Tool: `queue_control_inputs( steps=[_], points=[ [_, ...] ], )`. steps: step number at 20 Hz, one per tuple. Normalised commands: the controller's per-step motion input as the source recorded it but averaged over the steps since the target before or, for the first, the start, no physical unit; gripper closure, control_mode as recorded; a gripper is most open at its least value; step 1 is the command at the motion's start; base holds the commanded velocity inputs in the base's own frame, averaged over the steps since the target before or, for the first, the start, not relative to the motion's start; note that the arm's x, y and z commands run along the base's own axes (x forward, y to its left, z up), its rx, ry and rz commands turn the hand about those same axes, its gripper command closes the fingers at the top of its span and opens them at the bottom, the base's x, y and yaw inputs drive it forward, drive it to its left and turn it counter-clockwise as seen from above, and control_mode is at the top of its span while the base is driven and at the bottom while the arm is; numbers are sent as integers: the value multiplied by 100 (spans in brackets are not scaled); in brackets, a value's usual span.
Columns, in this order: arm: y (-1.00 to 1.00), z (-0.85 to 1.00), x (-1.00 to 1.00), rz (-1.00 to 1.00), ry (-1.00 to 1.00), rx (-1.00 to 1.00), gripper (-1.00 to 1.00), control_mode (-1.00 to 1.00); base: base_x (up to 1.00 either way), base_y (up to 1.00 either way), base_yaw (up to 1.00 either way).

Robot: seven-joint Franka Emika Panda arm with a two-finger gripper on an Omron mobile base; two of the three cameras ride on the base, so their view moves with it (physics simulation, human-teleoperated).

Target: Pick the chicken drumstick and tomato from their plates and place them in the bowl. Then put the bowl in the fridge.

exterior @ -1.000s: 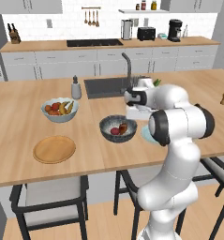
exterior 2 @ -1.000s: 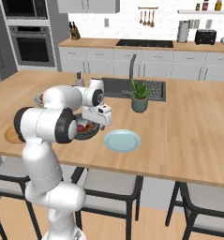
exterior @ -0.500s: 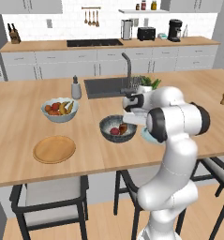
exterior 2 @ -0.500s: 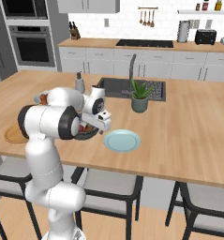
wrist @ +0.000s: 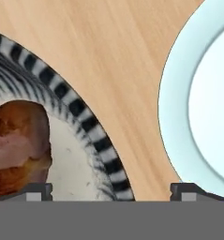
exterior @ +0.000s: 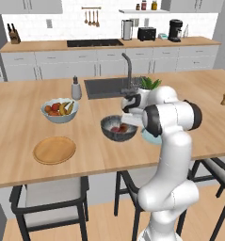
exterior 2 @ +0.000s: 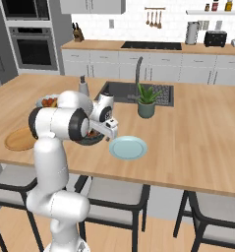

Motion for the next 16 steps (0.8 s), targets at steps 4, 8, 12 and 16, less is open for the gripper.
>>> queue_control_inputs(
  steps=[4, 8, 12, 16],
  points=[
    [2, -29, 17, 0, 0, 0, 100, -100, 0, 0, 0],
    [1, -11, -4, 0, 0, 0, 100, -100, 0, 0, 0],
    [13, -11, -11, 0, 0, 0, 100, -100, 0, 0, 0],
    [7, -10, -8, 0, -1, 0, 100, -100, 0, 0, 0]
  ],
)
